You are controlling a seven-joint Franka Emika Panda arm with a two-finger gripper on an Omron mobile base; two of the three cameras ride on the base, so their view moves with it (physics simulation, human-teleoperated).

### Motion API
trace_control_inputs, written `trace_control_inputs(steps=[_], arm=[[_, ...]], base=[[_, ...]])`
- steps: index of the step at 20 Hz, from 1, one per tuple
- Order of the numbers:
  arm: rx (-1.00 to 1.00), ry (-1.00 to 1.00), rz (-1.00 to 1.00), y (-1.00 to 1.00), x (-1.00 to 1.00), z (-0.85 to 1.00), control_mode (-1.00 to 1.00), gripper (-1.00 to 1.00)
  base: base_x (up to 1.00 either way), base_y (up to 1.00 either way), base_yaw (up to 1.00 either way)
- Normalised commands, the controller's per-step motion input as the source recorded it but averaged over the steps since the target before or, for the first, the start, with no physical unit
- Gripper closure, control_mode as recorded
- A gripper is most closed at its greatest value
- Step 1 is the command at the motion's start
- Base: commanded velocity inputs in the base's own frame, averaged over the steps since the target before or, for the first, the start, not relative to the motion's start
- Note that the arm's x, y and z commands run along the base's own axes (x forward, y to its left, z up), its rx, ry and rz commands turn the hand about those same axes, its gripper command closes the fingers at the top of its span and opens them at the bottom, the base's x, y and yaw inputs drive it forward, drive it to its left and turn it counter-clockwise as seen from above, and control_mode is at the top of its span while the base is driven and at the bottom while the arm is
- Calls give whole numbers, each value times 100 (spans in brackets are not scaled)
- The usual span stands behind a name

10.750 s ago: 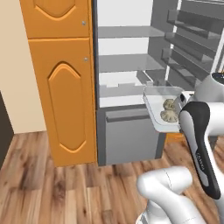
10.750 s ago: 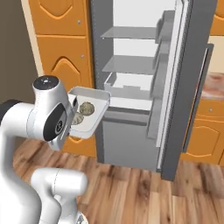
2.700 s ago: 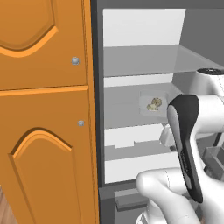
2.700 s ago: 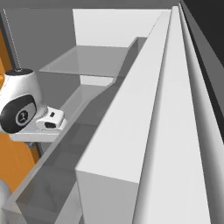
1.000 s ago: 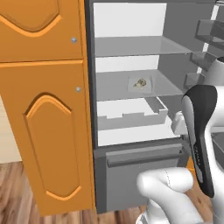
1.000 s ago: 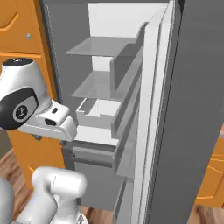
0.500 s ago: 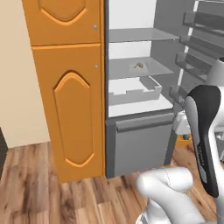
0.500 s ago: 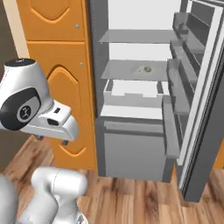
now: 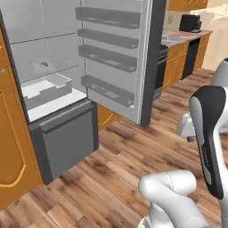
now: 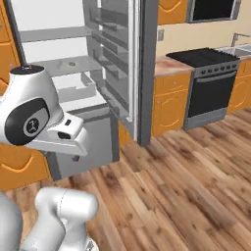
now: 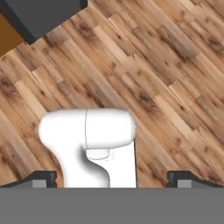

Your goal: Place two dumplings into each of the tupperware containers and then place the containers in the fridge.

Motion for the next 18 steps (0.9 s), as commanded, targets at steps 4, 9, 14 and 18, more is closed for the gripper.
trace_control_inputs(steps=[4, 9, 14, 18], arm=[[0, 0, 0, 0, 0, 0, 100, -100], [0, 0, 0, 0, 0, 0, 100, -100], [0, 0, 0, 0, 0, 0, 100, -100], [0, 0, 0, 0, 0, 0, 100, -100]], base=[[-61, 7, -95], [-23, -1, -94], [-12, -17, -76], [12, -70, -11]])
